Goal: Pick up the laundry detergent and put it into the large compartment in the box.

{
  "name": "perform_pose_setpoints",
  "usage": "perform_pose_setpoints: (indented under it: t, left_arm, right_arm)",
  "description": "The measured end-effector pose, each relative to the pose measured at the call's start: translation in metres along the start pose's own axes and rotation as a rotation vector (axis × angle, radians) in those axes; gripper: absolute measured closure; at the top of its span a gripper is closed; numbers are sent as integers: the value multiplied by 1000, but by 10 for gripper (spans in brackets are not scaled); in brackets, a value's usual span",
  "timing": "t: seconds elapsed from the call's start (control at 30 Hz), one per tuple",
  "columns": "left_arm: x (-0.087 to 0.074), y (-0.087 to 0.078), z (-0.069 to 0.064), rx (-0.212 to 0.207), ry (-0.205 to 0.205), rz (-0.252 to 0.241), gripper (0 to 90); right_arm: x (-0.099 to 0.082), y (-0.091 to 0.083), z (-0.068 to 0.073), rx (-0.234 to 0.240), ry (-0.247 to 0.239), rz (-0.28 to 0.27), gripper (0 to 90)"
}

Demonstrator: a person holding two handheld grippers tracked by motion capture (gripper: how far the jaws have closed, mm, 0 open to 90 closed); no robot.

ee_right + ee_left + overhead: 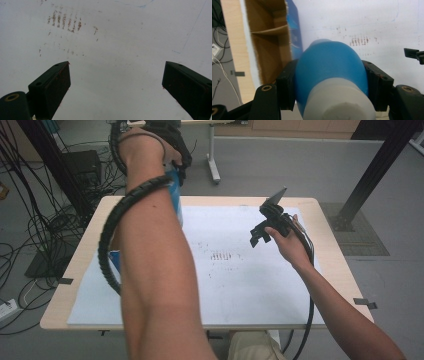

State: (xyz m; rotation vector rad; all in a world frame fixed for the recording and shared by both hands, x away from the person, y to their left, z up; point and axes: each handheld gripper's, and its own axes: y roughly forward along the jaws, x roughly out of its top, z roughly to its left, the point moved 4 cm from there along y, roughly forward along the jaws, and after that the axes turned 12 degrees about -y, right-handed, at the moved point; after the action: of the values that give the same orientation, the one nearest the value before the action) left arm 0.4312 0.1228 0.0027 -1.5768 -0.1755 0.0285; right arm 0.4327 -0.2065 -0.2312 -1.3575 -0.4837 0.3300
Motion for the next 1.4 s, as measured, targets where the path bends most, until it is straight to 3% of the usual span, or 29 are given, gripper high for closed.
perform_pose_setpoints:
  t: [0.27,0.6,0.87,1.4]
  left_arm:
    - [8,-26,32,40,-33,-19,375]
    - [21,-47,61,72,-65,-29,375]
    - [28,-51,73,71,-68,-33,374]
    - [32,-42,83,61,-51,-39,374]
  right_arm:
    - [0,0,-4,-2,21,5,79]
    - [-3,-5,-9,-8,53,2,79]
    - [-3,-1,-11,-11,70,18,79]
    - [-5,-7,-6,-16,71,1,79]
